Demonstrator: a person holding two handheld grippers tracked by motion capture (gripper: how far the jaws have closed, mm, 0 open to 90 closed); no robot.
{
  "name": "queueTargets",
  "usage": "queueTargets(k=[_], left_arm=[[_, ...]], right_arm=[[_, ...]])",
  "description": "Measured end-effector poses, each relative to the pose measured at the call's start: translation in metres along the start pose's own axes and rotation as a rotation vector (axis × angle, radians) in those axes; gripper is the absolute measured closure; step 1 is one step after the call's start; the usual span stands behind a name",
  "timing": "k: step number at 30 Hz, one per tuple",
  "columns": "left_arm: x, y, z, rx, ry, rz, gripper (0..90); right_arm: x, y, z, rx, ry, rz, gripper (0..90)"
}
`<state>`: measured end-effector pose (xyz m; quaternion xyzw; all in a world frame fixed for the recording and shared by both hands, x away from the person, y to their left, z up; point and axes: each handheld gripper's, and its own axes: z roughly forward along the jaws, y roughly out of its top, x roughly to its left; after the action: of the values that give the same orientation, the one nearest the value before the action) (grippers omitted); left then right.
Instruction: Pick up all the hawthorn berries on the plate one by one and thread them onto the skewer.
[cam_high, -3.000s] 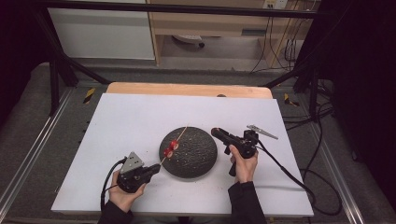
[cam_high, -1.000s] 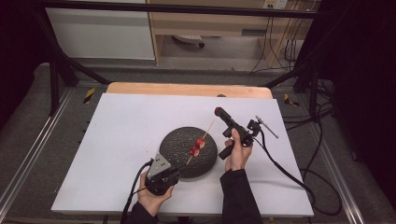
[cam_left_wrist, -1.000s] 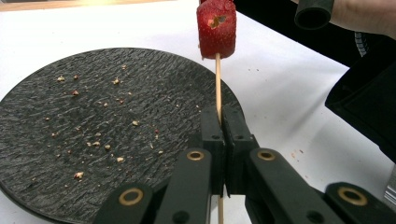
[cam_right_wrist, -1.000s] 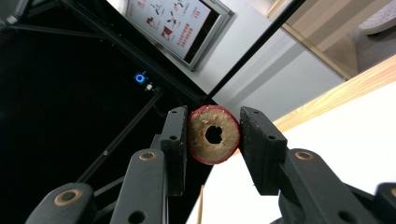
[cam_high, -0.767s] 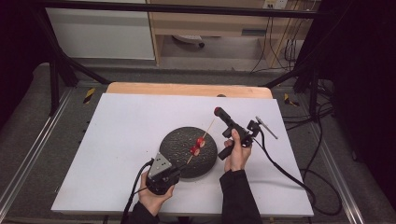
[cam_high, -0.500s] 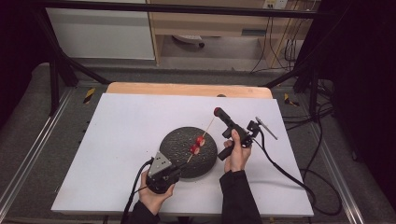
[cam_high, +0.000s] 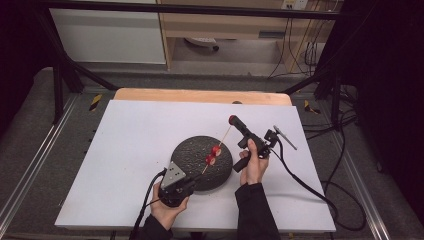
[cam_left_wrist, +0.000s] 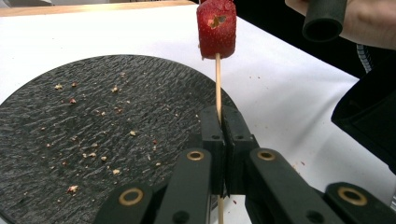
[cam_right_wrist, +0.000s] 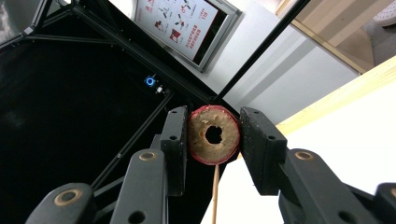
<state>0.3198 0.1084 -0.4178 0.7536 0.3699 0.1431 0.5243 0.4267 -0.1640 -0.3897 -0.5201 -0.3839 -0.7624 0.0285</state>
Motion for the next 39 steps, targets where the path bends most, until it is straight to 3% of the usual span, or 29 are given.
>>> queueTargets(k=[7, 10, 15, 27, 31, 39], left_arm=[[-0.004, 0.002, 0.004, -0.022, 0.001, -0.014, 88.2], [-0.006, 0.005, 0.008, -0.033, -0.003, -0.043, 88.2], [-0.009, 0.010, 0.013, -0.033, 0.006, -0.043, 88.2], [-0.008, 0.013, 0.017, -0.025, 0.026, -0.027, 88.4], [-0.009, 0.014, 0.019, -0.011, 0.051, 0.013, 88.5], [-0.006, 0.018, 0.021, -0.010, 0.044, 0.005, 88.6]], right_arm=[[0.000, -0.001, 0.000, 0.000, 0.003, 0.009, 63.5], [0.000, -0.001, 0.000, -0.001, 0.005, 0.014, 63.5], [0.001, -0.003, -0.001, 0.008, 0.006, 0.016, 63.6], [0.004, -0.001, -0.004, 0.015, 0.000, -0.022, 63.9], [0.004, 0.000, -0.004, 0.024, -0.012, -0.015, 64.1], [0.003, -0.003, -0.003, 0.057, -0.023, -0.010, 64.6]])
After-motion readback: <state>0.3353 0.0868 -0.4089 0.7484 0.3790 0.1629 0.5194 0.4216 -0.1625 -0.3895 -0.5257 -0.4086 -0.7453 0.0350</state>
